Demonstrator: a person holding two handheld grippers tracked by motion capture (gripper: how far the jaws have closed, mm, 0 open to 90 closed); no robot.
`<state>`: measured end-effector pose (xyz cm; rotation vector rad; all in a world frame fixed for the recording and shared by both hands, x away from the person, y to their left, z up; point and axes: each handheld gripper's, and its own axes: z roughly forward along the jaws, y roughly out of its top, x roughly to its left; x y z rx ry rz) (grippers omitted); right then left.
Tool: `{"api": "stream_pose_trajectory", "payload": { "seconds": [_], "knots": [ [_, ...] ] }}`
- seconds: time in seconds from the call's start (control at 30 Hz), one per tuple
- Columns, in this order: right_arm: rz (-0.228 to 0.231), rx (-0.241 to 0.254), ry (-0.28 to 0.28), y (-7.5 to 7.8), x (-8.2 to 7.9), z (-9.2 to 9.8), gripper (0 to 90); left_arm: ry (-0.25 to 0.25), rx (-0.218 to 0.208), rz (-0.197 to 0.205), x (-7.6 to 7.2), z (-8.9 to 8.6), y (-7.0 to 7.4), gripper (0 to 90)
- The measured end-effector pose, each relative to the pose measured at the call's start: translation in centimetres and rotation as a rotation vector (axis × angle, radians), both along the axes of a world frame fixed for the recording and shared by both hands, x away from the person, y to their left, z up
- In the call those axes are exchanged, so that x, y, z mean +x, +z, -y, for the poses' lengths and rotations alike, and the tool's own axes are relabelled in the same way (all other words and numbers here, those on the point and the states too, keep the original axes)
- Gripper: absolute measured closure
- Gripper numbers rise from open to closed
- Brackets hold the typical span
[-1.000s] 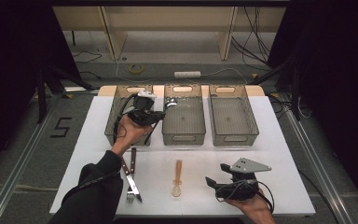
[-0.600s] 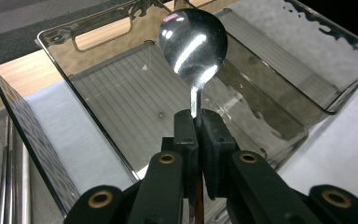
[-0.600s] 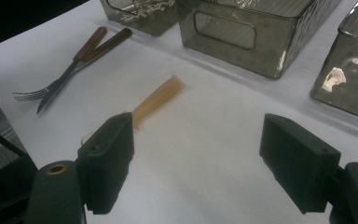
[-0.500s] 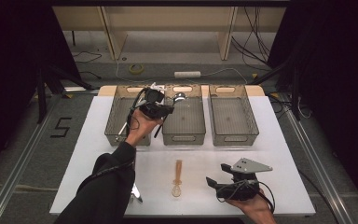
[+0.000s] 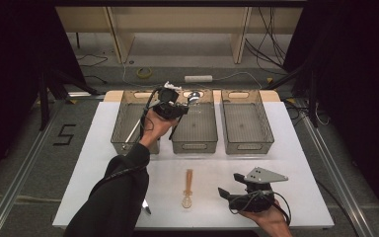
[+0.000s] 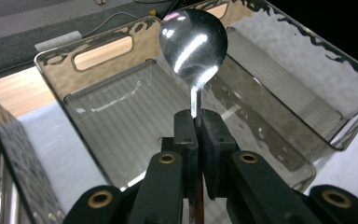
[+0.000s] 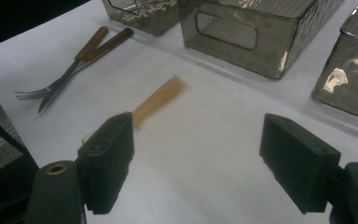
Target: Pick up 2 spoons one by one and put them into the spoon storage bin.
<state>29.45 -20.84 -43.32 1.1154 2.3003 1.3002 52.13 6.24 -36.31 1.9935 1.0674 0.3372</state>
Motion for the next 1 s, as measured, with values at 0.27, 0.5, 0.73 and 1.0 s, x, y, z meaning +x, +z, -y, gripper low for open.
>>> {"api": "stream_pose_trajectory", "payload": {
  "seconds": [0.27,0.5,0.73,1.0],
  "knots": [
    [-0.001,0.001,0.002,0.0,0.0,0.0,27.1,0.011,0.014,0.002,1.0,1.0,-0.8,85.0],
    [-0.006,0.000,0.010,0.0,0.0,0.0,27.0,0.023,0.004,-0.005,1.5,1.4,-1.7,84.8],
    [-0.009,0.000,0.012,0.0,-0.1,-0.1,27.1,0.033,-0.006,-0.017,1.7,1.4,-2.6,83.9],
    [-0.007,0.004,0.009,-0.1,-0.1,0.0,27.1,0.016,-0.013,-0.068,1.1,0.9,-2.0,48.4]
  ]
}}
